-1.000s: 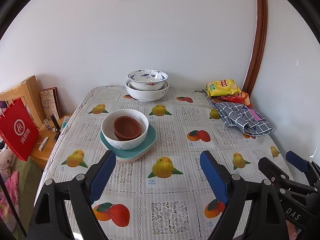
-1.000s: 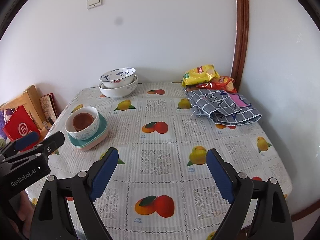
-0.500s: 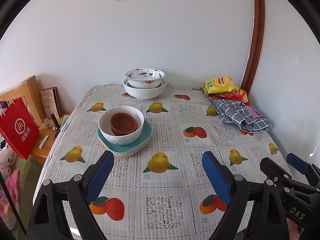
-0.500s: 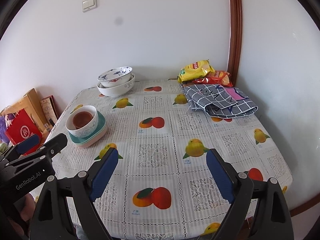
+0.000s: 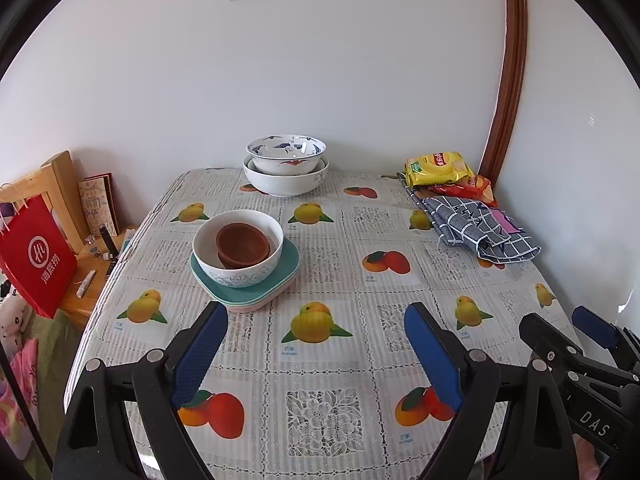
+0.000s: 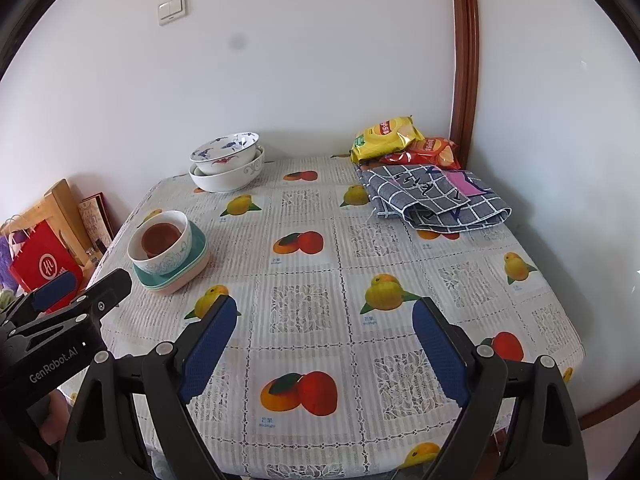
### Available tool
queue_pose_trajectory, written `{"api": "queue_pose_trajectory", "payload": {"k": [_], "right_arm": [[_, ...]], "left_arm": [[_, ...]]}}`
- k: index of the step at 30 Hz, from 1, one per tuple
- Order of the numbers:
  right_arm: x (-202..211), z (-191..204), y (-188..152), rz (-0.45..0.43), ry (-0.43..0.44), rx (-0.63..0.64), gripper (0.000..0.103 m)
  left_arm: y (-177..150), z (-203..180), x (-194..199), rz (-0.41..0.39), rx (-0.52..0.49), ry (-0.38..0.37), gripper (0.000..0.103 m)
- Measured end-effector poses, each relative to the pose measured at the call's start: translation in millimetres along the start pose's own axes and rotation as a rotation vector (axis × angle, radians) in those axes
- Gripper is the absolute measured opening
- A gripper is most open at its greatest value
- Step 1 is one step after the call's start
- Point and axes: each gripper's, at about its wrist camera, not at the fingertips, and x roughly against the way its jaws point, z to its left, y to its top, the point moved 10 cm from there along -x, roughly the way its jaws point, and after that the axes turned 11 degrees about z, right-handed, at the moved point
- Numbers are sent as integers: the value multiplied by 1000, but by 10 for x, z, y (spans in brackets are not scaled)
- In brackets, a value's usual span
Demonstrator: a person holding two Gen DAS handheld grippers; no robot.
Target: Organize plates and bowls
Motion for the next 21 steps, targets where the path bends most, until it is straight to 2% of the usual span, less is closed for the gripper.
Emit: {"api": "queue_pose_trajectory", "payload": {"k": [21], "right_arm": [[66, 34, -1, -14, -9, 7, 89]], "left_arm": [[-15, 0, 22, -3, 10, -12, 90]]}}
